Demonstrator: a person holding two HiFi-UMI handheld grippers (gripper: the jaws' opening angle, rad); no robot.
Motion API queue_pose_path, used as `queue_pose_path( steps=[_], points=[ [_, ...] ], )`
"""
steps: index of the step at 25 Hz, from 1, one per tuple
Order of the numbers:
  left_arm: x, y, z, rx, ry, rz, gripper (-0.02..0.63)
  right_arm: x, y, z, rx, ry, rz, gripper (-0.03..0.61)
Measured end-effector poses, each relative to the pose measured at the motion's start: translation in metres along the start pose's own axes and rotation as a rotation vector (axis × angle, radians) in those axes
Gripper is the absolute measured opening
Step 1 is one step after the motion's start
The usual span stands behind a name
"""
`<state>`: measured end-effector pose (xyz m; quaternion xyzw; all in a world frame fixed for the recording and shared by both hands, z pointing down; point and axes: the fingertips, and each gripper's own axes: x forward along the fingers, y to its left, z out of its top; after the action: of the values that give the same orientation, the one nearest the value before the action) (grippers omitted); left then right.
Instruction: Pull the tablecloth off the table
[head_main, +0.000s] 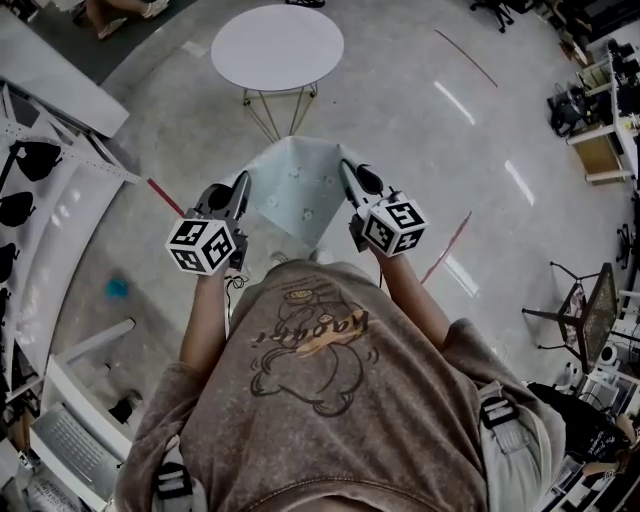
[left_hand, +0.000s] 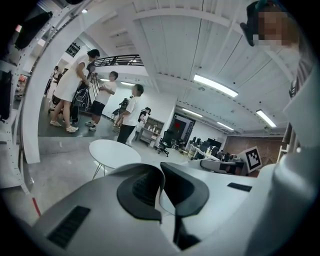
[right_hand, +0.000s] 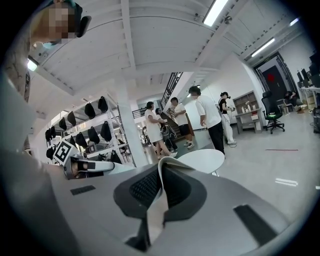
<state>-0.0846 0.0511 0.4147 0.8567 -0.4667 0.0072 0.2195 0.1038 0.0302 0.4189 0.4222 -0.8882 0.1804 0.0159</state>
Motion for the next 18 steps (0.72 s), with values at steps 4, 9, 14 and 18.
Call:
queue_pose_path(
  steps=[4, 9, 14, 18],
  points=[
    [-0.002, 0.001, 0.002, -0.002, 0.002, 0.003, 0.020, 0.001, 0.001, -0.002, 0.004, 0.006, 0.014, 0.011],
    [-0.003, 0.000, 0.005, -0.002, -0.002, 0.010, 0.020, 0.002, 0.001, 0.000, 0.001, 0.006, 0.023, 0.009],
    [-0.002, -0.001, 0.010, -0.002, -0.011, 0.019, 0.020, 0.006, 0.001, 0.005, -0.004, 0.001, 0.024, 0.009],
    [-0.003, -0.002, 0.012, -0.003, -0.015, 0.020, 0.020, 0.005, 0.001, 0.007, -0.007, -0.006, 0.025, 0.009]
  ],
)
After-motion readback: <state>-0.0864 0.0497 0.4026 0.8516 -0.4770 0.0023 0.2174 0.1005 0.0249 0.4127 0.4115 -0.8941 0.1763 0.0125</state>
